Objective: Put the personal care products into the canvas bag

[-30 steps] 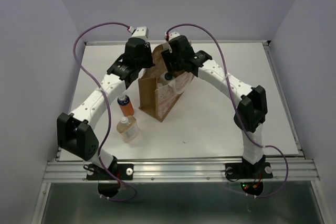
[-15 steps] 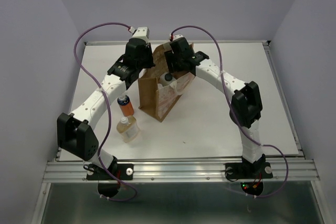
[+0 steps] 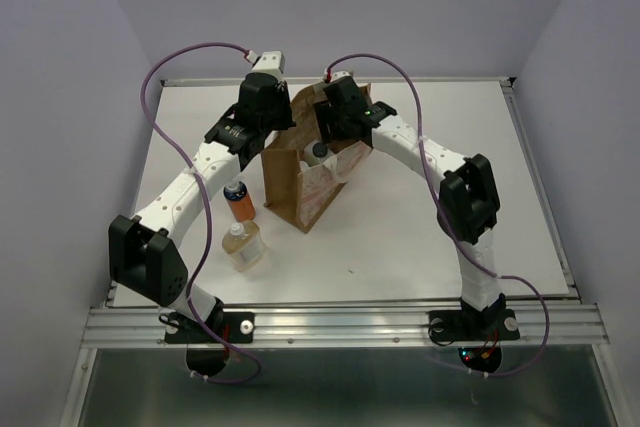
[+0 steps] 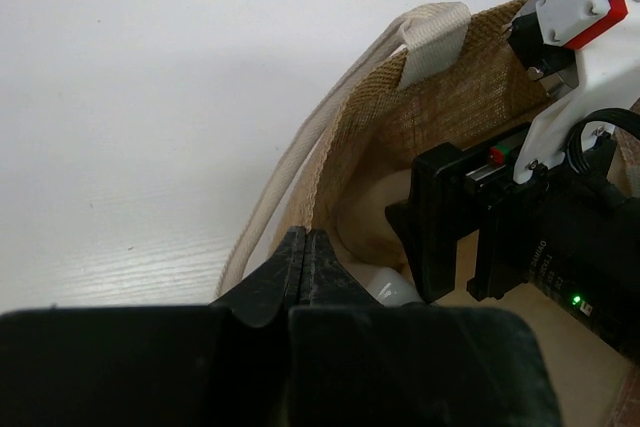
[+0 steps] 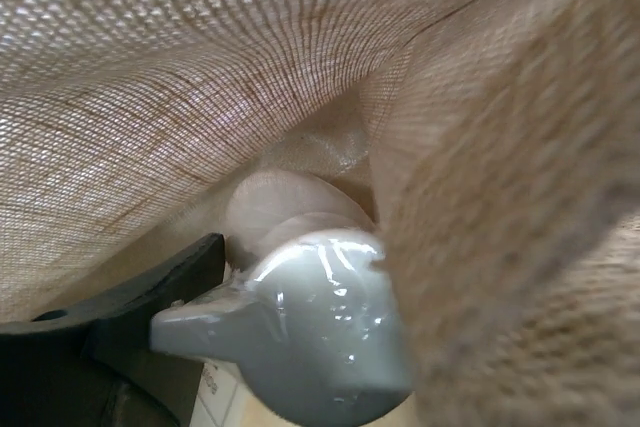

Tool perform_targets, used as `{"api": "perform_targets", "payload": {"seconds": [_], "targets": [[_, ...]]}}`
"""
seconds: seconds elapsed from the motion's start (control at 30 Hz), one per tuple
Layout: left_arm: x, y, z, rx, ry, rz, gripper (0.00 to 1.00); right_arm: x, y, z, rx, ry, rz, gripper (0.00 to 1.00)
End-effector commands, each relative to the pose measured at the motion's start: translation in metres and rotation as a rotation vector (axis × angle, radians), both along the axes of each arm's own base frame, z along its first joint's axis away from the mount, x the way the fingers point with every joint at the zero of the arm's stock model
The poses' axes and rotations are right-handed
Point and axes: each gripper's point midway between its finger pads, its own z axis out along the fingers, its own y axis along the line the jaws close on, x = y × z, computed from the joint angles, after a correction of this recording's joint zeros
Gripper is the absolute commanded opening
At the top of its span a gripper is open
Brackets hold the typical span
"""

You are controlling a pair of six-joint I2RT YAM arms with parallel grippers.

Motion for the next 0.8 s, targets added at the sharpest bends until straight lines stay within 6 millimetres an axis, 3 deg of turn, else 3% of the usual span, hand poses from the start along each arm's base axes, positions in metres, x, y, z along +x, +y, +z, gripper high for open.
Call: {"api": "perform_targets", "payload": {"seconds": [0.0,0.17,0.33,0.67,0.77], "targets": [[0.000,-0.001,0.029,-0.023,-0.085,-0.004,0.00,-0.009,0.006,0.044,0.052,-0.057,0.035,0.81],[0.001,-0.001,0.029,-0.024,-0.081,-0.008,0.00,-0.008,0.007,0.061,0.065,-0.084,0.040,1.00],[0.000,-0.002,0.029,-0.023,-0.081,-0.013,0.00,-0.007,0.006,0.083,0.077,-0.122,0.047,1.00],[0.003,-0.004,0.029,-0.023,-0.078,-0.016,0.00,-0.015,0.004,0.175,0.146,-0.283,0.107,1.00],[0.004,-0.003,0.028,-0.017,-0.074,-0.006,0.00,-0.022,0.003,0.190,0.165,-0.304,0.137,1.00]]}}
